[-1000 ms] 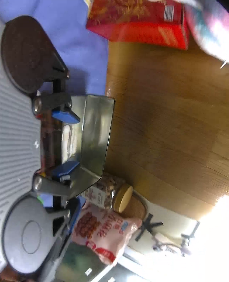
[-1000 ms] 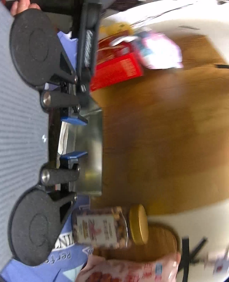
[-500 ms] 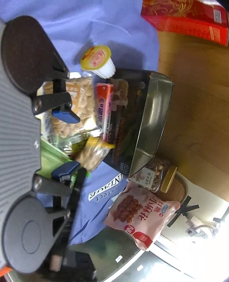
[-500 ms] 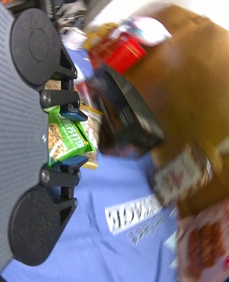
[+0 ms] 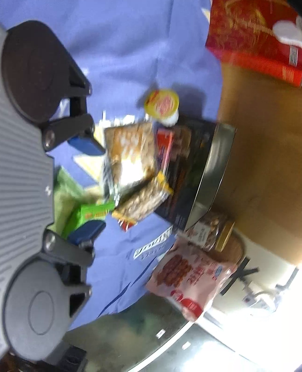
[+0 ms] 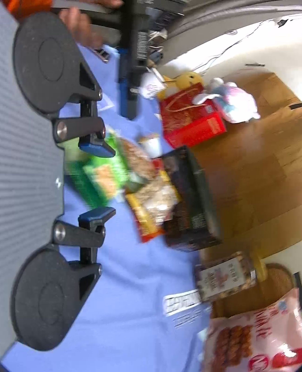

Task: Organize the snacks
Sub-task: 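Grasp the green biscuit pack with the left tool and drop it into the tin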

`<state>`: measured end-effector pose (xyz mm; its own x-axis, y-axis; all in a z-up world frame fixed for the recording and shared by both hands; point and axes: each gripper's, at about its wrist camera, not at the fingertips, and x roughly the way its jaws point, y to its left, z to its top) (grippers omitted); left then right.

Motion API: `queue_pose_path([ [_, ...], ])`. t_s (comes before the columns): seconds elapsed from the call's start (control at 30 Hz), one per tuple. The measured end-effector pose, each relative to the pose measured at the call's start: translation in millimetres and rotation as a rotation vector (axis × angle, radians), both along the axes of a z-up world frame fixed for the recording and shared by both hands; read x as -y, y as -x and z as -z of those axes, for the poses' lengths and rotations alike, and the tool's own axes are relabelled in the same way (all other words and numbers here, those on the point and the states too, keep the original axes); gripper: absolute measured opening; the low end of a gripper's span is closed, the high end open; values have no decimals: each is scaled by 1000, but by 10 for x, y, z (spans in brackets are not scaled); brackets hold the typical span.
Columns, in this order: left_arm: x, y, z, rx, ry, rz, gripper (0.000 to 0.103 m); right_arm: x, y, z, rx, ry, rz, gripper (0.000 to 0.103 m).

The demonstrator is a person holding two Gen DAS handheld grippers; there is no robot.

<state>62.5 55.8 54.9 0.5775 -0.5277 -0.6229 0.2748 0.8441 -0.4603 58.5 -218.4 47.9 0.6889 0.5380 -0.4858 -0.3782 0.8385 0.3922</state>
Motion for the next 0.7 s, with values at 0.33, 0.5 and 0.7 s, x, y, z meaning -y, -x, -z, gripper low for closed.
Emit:
queue_pose_path([
  [0.33,430,-221,226,-83,-11,119,27,-149,-38,102,-77,-4,-18,49],
  [0.5,299,-132,-44,-6,-15,88,22,-232,-100,68,-39,14,-46,41],
  [0.7,116,-476,-476,101,16,14,22,-414,-332,-256,94,34,-56,41],
])
